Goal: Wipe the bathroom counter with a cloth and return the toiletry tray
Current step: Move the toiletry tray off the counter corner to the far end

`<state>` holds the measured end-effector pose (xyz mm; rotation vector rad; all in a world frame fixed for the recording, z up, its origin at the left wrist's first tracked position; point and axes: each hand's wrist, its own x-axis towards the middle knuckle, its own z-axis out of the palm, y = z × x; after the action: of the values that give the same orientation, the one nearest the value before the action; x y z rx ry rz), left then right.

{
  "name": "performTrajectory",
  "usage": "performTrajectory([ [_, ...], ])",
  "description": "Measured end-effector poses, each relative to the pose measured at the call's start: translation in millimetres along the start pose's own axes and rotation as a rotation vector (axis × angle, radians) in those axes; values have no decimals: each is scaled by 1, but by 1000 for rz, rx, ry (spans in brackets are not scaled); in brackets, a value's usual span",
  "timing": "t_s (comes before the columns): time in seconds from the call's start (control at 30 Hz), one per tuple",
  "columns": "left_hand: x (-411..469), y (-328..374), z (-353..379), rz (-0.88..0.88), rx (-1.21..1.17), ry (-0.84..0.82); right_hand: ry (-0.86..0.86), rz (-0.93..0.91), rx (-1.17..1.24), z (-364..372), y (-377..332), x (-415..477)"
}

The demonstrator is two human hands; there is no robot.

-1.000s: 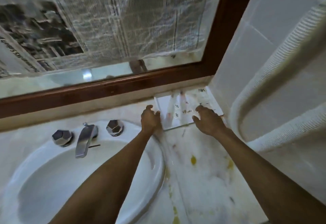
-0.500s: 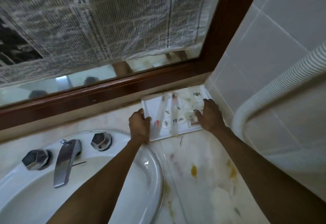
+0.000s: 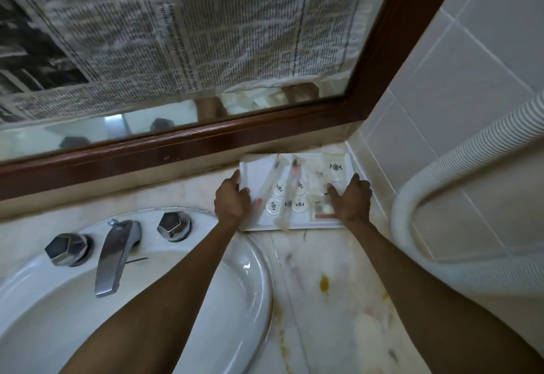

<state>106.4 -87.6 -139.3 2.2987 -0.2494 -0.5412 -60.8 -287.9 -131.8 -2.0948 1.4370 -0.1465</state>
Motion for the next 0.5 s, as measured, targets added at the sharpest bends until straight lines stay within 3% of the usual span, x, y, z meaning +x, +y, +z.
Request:
performTrajectory([
  [0.17,-22,5,-22,-32,-237,58,59,-100,84,-16,-10,-21],
  [0.27,-19,-33,-25,-5,-354,69,37,-160,112,-30,-20,-43],
  [0.37,-84,-11,-66,12,-453,96,-29,-228,145,-44,-20,-69],
  [0.5,-157,-17,-103,73,-389,203,-133,-331,150,-60,-18,-110],
])
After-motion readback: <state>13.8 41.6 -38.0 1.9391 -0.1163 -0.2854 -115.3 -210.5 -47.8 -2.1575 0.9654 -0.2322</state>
